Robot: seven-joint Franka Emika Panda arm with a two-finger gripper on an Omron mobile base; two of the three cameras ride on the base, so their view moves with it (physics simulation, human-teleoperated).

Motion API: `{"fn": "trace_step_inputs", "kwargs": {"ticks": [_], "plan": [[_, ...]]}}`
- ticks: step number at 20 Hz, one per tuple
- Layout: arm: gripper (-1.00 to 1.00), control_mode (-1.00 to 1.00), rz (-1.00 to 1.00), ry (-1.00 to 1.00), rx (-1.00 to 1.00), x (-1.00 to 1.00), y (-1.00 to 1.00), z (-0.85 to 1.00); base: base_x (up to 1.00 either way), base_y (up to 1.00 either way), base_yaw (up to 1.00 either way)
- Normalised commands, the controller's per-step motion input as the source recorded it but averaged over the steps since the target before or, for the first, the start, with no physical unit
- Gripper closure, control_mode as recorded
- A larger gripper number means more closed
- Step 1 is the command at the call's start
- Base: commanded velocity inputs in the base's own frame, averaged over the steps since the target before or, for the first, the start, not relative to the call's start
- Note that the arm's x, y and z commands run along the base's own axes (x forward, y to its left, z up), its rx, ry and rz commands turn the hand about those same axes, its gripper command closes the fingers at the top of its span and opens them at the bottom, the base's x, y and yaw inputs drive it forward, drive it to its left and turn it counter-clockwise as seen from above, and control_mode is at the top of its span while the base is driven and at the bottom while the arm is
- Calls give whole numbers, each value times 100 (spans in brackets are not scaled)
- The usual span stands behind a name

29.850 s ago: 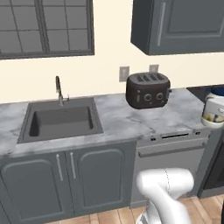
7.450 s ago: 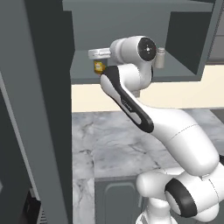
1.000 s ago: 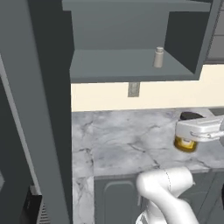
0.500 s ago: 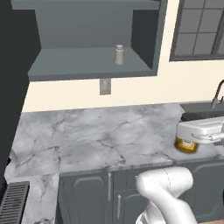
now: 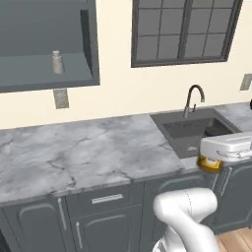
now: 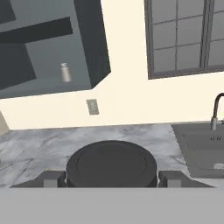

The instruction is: Collect the turmeric, mayonnaise, and shaker from the cabinet and place them next to the stove.

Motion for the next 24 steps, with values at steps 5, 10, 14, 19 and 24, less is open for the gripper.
{"fn": "trace_step_inputs", "kwargs": {"ticks": [5,10,14,19,24], "plan": [[100,100,0,0,0,0,0,0,-24,-93,-21],[100,100,0,0,0,0,0,0,-16,-99,-16],[100,100,0,0,0,0,0,0,-13,-100,-14],[100,100,0,0,0,0,0,0,-12,-100,-12],[100,100,0,0,0,0,0,0,-8,-99,-10]]}}
